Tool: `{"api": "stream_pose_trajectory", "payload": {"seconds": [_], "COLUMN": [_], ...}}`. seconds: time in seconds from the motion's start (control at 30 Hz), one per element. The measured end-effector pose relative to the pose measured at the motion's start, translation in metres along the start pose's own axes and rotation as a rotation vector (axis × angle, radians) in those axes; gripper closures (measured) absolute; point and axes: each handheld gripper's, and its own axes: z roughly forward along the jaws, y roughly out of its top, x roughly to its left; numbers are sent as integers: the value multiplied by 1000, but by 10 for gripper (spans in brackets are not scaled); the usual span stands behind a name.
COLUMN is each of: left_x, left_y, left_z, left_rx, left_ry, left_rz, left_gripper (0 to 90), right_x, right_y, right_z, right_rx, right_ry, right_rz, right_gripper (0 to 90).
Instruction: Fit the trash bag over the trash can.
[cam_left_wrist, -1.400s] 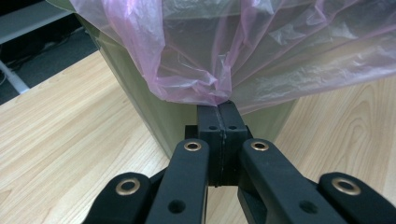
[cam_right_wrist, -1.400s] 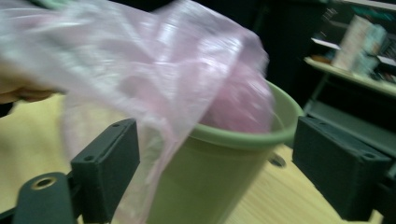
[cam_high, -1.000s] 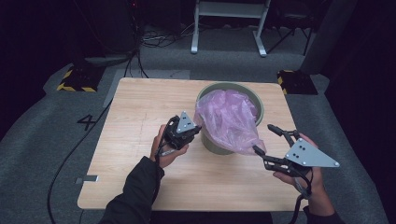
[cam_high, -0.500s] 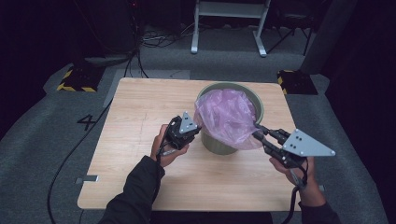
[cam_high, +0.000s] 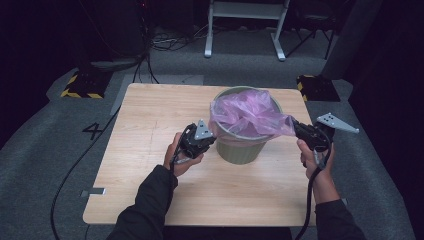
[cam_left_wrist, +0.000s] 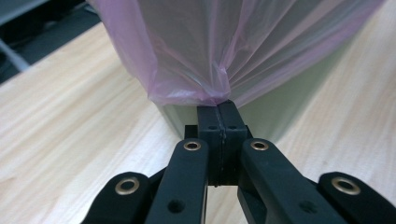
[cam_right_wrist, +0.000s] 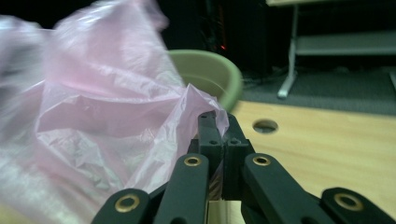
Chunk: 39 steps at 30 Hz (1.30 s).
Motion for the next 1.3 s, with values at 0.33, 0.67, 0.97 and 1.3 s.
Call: {"api": "stream_pose_trajectory", "payload": {"seconds": [0.33, 0.67, 0.97, 1.3], "left_x": [8, 20, 30, 39], "left_y": [-10, 7, 36, 44], "left_z": [-14, -57, -53, -45], "left_rx": [-99, -281, -257, -214], "left_ry": [-26, -57, -38, -35], "left_rz": [-57, -66, -38, -9], "left_gripper": [533, 179, 303, 602], "right_x": [-15, -14, -14, -6], "right_y": [-14, -12, -3, 0], "right_z": [5, 1, -12, -28], "right_rx": [55, 75, 91, 113], "right_ry": [0, -15, 4, 107], "right_rz": [23, -73, -238, -452], "right_gripper": [894, 579, 258, 154]}}
